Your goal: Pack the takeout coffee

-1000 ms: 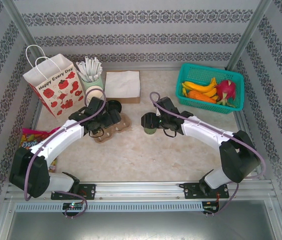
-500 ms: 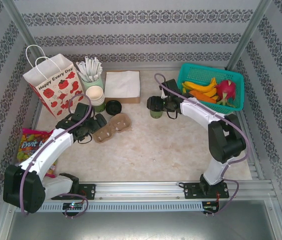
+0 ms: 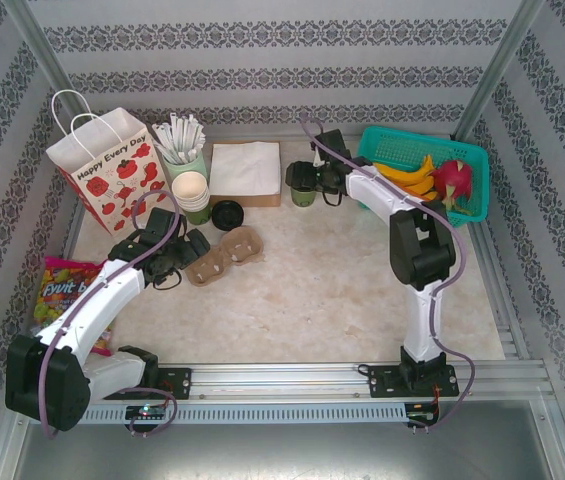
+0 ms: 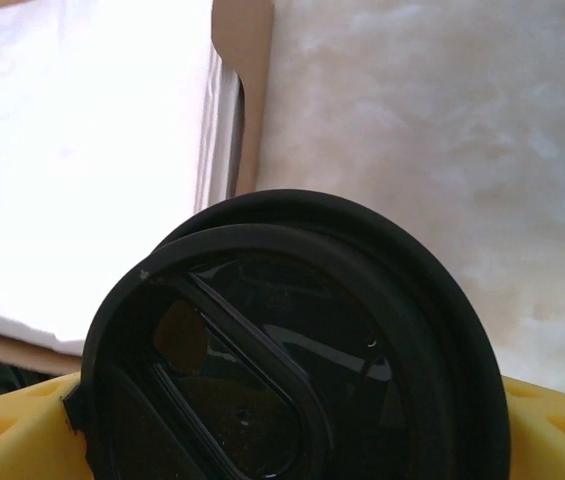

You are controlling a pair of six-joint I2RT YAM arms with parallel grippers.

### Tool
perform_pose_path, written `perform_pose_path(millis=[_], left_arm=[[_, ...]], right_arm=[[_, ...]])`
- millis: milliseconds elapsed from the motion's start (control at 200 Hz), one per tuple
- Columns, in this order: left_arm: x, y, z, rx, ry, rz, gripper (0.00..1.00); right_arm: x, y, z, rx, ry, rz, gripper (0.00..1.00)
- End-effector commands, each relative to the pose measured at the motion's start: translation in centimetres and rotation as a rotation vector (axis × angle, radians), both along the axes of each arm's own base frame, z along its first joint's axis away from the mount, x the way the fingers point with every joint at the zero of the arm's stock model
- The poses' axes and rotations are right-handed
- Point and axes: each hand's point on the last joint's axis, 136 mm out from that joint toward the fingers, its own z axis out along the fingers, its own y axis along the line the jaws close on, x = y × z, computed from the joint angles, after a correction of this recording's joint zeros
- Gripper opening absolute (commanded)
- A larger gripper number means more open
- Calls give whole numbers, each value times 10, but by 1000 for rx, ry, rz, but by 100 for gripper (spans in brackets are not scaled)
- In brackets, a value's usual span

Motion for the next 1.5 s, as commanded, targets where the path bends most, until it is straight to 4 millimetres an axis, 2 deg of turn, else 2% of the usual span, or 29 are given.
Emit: perform_pose_path(millis=[0, 110, 225, 584, 764, 1034, 1189, 1274, 1494], left_arm=[[-8, 6, -4, 2, 20, 19, 100], [-9, 6, -7, -3, 27, 20, 99], [-10, 6, -10, -9, 35, 20, 100], [-10, 1, -23, -40, 67, 19, 100], [-8, -1, -24, -52, 67, 17, 100], [-9, -3, -25, -61, 70, 10, 100], [-11, -3, -28, -65, 79, 11, 100], [-12, -4, -29, -69, 80, 9, 100], [-12, -4, -30, -71, 82, 10, 100]], right_arm=[[-17, -18, -65, -82, 195, -50, 87], [-11, -17, -72, -86, 213, -65, 88], [-7, -14, -68, -74, 203, -67, 89], [8, -12, -34, -66, 128, -50, 92], [16, -10, -24, -64, 97, -41, 93], [32, -7, -35, -65, 109, -44, 91], [40, -7, -32, -68, 96, -49, 91], [43, -7, -25, -67, 83, -46, 92], [44, -7, 8, -59, 20, -24, 97]])
